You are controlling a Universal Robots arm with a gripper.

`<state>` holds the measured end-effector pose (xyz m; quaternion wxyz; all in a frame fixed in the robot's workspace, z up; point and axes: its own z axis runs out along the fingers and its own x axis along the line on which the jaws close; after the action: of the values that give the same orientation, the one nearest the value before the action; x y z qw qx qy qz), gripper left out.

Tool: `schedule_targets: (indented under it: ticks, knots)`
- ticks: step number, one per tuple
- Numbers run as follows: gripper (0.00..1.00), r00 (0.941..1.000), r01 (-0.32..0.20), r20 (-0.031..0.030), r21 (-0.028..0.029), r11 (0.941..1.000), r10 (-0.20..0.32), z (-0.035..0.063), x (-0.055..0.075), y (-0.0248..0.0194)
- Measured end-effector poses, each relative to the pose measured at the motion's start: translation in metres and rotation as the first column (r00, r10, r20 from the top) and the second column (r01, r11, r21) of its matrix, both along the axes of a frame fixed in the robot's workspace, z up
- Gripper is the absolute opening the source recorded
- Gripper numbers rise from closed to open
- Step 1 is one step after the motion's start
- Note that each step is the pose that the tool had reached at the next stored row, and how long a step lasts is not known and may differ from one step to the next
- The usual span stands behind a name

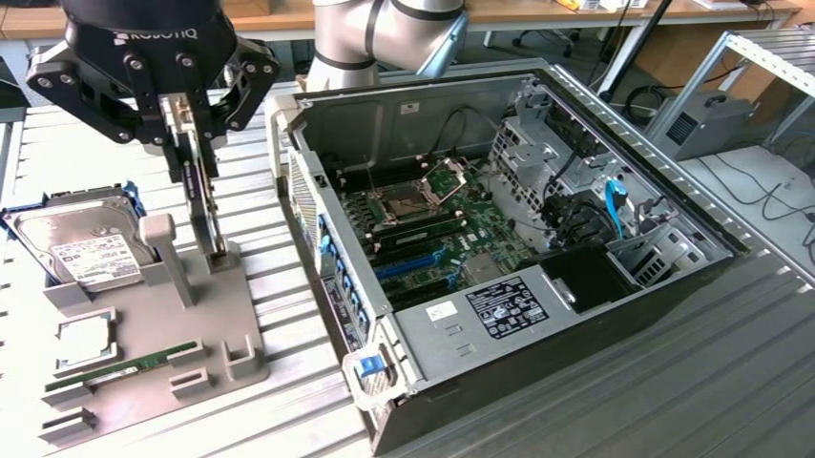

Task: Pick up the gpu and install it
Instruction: 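Pick up the gpu and move the gpu toward the slot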

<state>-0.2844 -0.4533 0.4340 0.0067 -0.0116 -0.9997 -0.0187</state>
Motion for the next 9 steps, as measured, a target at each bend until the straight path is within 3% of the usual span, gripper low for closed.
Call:
schedule_targets:
  ticks: [9]
  knots:
    - [0.27, 1.0000, 0.000, -0.0001, 0.0000, 1.0000, 0.000, 0.0022, 0.016, 0.0005]
